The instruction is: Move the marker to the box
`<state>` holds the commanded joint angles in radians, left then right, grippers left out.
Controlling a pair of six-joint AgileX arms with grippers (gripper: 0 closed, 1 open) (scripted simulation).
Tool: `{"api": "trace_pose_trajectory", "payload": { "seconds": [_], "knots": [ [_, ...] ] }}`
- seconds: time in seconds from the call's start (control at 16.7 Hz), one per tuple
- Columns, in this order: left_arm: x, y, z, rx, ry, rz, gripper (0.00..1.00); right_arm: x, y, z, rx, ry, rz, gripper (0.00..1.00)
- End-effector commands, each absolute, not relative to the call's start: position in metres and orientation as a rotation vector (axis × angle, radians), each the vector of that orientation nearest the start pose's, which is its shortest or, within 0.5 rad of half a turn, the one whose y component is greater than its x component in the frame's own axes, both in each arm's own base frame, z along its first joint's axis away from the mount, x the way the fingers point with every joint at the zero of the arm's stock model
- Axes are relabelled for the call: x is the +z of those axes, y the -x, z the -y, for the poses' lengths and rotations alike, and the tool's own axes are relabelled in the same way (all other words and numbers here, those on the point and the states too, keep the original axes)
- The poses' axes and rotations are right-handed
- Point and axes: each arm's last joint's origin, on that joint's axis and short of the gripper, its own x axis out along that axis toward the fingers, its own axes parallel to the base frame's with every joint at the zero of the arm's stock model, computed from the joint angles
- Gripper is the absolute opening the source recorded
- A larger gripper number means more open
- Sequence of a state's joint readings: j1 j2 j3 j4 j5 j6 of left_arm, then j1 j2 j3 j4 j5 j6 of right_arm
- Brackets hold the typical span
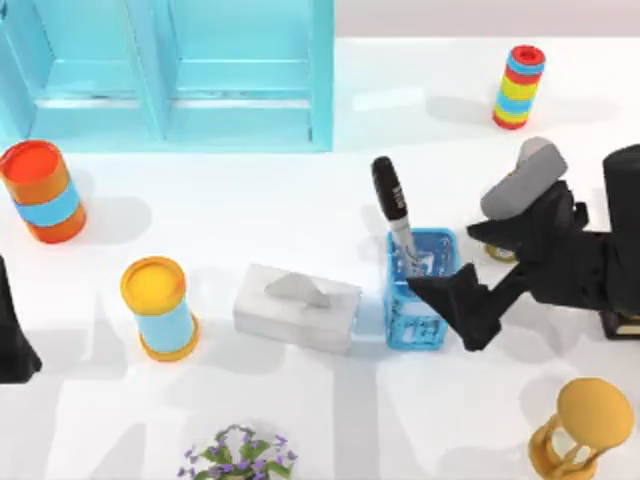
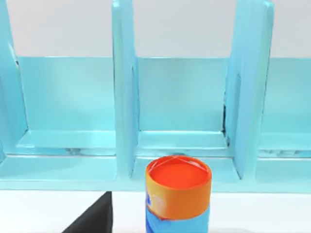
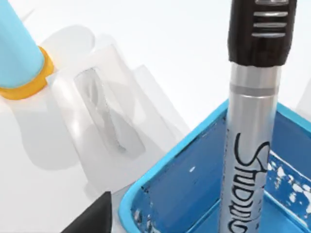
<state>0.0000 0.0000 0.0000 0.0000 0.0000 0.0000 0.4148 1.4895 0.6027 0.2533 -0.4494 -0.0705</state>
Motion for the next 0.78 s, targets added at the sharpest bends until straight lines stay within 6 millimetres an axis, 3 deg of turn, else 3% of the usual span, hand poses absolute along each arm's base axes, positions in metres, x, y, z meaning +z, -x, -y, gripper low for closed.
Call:
{"api": "trace_pose_trajectory", "payload": {
  "seconds": [0.42,0.78],
  "knots": [
    [0.16,-0.106,0.001,0.0,0.0,0.0,1.0,0.12,-0.284,-0.171,0.87,0.063,-0.625,1.0],
    [0.16,-0.106,0.001,0.0,0.0,0.0,1.0,0.115,-0.295,-0.176,0.865,0.062,-0.622,1.0]
  ]
}}
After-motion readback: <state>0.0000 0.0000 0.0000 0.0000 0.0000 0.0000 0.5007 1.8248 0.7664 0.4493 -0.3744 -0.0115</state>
